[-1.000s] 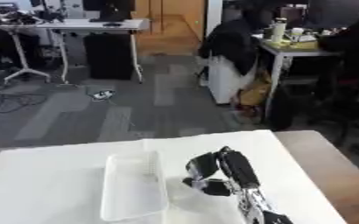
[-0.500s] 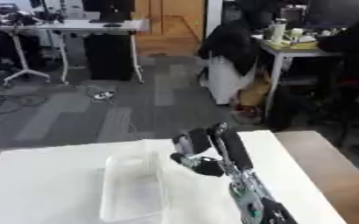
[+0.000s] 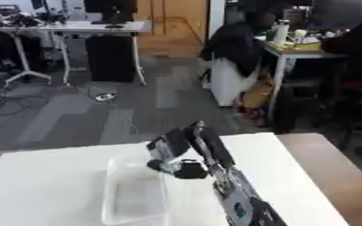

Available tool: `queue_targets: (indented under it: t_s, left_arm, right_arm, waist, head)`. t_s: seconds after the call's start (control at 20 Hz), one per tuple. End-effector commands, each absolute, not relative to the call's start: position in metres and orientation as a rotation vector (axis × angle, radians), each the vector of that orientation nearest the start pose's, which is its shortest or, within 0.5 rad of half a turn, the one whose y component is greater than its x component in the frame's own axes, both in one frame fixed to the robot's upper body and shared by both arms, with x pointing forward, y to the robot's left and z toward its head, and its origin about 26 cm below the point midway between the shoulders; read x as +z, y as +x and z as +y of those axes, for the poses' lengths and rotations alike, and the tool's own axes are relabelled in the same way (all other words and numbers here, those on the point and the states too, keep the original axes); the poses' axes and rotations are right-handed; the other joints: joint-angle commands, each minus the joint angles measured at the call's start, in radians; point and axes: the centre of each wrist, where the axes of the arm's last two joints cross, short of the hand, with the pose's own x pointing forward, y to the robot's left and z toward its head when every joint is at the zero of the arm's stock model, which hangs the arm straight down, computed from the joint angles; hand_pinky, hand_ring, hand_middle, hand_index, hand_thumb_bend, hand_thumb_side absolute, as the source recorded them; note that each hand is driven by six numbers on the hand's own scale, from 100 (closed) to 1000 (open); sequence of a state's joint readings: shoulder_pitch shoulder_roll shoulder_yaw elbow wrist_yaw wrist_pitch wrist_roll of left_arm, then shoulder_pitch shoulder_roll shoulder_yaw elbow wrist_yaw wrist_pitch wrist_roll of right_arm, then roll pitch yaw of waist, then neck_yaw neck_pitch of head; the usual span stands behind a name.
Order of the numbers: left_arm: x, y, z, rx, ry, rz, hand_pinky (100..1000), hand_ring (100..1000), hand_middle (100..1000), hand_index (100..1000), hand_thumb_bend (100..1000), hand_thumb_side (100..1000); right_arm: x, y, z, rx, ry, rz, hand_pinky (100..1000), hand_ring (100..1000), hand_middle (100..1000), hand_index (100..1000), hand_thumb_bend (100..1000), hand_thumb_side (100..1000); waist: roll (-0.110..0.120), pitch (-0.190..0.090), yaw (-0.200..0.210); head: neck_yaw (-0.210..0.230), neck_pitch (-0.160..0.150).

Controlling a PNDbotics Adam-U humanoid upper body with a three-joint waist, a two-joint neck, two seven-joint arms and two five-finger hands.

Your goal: Pick up objects on the table and place them in the box.

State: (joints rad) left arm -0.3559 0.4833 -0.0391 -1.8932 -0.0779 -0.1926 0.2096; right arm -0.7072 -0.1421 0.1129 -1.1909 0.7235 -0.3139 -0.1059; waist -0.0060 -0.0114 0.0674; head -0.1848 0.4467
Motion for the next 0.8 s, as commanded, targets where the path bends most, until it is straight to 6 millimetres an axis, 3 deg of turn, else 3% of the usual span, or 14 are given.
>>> queue_targets:
  t_s: [0.05,0.8]
  left_arm:
    - [0.216,0.318,0.279,-0.398,0.408,-2.476,591,608,745,861,154,1000]
    - [0.217,0.319,0.277,-0.396,0.4,-2.481,591,609,745,861,155,1000]
  right_arm:
    - [0.139,0.434,-0.161,0.967,-0.551,-2.209,100,100,100,349,758,589]
    - [0.128,0.436,-0.143,1.038,-0.534,-2.191,100,100,100,343,752,610]
  waist:
    - [0.003,-0.012,0.003]
    - [0.003,-0.009,0.01]
  head:
    - [0.006,-0.004]
    - [0.01,-0.013]
